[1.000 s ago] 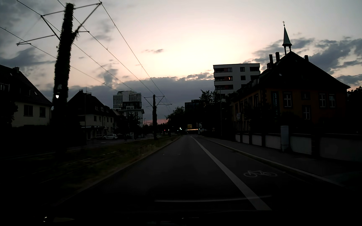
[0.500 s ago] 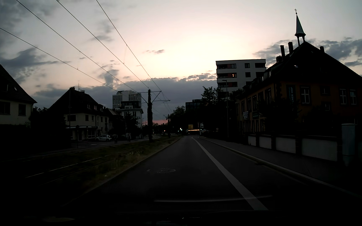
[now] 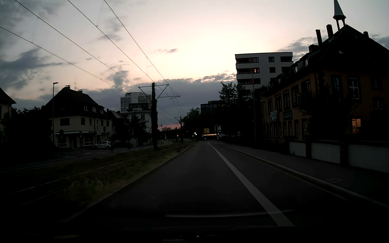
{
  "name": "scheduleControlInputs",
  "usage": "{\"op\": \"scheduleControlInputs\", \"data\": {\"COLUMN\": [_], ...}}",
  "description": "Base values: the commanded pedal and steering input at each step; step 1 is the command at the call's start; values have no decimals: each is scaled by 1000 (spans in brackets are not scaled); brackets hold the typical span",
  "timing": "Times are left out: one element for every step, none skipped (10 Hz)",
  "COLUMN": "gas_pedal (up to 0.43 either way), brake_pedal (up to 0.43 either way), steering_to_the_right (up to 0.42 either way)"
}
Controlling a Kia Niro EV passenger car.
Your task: Follow the waypoints while adhering to traffic rules and regulations
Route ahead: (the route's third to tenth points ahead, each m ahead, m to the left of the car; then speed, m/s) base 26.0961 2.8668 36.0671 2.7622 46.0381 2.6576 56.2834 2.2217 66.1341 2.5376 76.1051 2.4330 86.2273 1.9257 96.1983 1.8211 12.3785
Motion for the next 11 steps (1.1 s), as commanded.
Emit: {"op": "scheduleControlInputs", "data": {"gas_pedal": [79, 79, 79, 79, 79, 79, 79, 79, 79, 79, 79], "brake_pedal": [0, 0, 0, 0, 0, 0, 0, 0, 0, 0, 0], "steering_to_the_right": [-5, -5, -6, -5, -5, -5, -5, -5, -5, -4, -3]}}
